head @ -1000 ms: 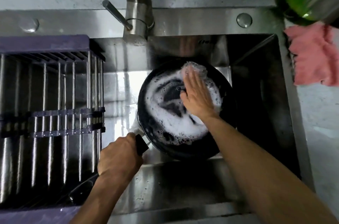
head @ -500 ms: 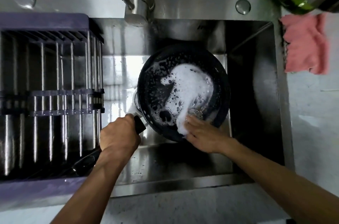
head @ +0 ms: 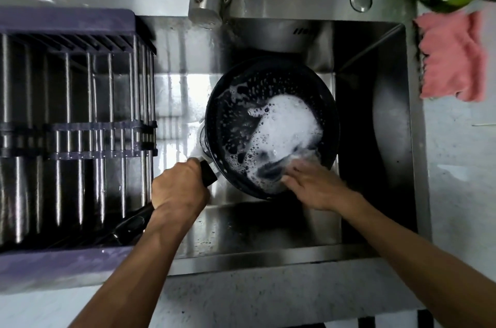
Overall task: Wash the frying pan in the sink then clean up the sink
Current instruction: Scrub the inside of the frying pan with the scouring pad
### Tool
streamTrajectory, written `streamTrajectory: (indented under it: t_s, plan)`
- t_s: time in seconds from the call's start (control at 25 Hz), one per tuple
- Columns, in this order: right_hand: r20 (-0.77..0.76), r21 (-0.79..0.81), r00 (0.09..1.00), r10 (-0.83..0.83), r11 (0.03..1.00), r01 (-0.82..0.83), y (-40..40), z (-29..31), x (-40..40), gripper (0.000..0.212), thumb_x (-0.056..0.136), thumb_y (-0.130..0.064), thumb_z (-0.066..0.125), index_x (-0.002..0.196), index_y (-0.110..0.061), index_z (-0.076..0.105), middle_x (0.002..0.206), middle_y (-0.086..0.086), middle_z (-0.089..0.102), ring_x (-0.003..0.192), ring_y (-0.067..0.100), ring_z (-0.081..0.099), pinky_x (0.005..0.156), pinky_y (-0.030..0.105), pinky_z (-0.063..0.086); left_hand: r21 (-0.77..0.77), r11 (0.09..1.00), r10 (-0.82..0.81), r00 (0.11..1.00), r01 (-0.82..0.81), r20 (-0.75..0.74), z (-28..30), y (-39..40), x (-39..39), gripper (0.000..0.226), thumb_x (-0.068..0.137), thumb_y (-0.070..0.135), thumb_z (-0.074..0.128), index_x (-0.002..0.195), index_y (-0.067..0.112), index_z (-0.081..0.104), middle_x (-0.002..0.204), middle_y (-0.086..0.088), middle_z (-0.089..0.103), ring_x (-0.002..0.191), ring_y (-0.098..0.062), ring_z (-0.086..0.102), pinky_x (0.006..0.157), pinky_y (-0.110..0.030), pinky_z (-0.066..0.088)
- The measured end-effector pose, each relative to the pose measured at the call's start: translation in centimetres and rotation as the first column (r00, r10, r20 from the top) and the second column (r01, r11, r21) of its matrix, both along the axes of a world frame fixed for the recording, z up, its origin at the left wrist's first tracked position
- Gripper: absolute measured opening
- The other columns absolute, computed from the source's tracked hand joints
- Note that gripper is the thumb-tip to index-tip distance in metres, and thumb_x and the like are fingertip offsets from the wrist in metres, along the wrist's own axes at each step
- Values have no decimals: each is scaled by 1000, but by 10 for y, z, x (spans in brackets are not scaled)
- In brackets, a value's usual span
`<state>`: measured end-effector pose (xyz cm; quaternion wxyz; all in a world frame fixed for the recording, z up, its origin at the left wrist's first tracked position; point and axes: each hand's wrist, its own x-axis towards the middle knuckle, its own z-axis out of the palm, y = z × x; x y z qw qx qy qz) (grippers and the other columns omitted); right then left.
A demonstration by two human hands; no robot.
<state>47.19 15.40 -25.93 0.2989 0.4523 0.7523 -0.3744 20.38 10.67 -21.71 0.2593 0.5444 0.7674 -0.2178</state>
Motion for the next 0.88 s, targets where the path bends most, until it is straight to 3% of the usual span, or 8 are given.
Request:
streamTrajectory:
  t_s: [0.08,0.2,0.28,0.36,0.52,0.64,0.76,0.88]
  plan:
    - [128,225,984,-127,970,96,34,-14,5,77,93,-55,0,137,-11,44,140,9,41,137,27,32,117,38,22,15,1000,-12,1000,12,0,1,0,-1,33,84,25,64,114,19,54,98,-5,66,90,-27,65,64,-30,40]
    - [68,178,924,-375,916,359,72,-34,-61,66,103,-50,15,139,-5,47,152,19,37,147,29,19,124,42,5,24,1000,-15,1000,14,12,-3,-1,-2,31,84,27,63,113,19,54,97,-3,65,89,-25,65,66,-31,41]
    - [-123,75,962,-245,964,255,50,-35,-108,65,105,-52,20,159,-16,15,168,3,-3,153,20,-12,123,42,-12,24,1000,-17,1000,17,14,-5,-1,-2,31,85,28,62,113,20,54,97,-3,65,89,-25,65,66,-31,42]
    - [-271,-22,960,-73,997,70,28,-33,-88,62,106,-50,23,158,-33,-6,161,-10,-26,147,12,-27,122,42,-13,10,1000,-19,1000,19,5,-7,0,-3,31,85,28,61,114,19,54,98,-3,65,90,-26,66,67,-32,44]
    - [-10,130,945,-328,936,327,64,-43,-51,67,105,-53,22,159,-28,-7,163,-2,-27,149,19,-25,122,44,-8,-5,999,-33,999,33,10,-4,-1,-2,35,83,29,63,116,19,53,103,-4,65,94,-26,66,68,-32,43]
    - [-233,9,955,-182,982,189,53,-36,-108,63,106,-49,23,159,-24,1,163,-4,-26,141,10,-33,115,34,-18,-12,1000,-9,1000,9,24,-6,1,-3,35,84,30,61,116,20,53,106,-4,65,97,-27,65,71,-32,44]
    - [-351,4,936,-37,999,41,23,-42,-60,57,108,-45,25,159,-36,1,162,-14,-24,148,7,-25,122,38,-7,-15,1000,-14,1000,15,27,-6,0,-3,34,84,27,61,116,20,53,104,-4,65,96,-26,65,70,-31,42]
    - [-109,153,915,-389,903,402,67,-54,-44,61,107,-48,21,159,-29,-5,164,-3,-25,150,16,-24,124,42,-8,-25,999,-26,999,27,19,-4,0,-1,34,84,26,61,116,20,52,104,-3,65,95,-25,65,68,-30,42]
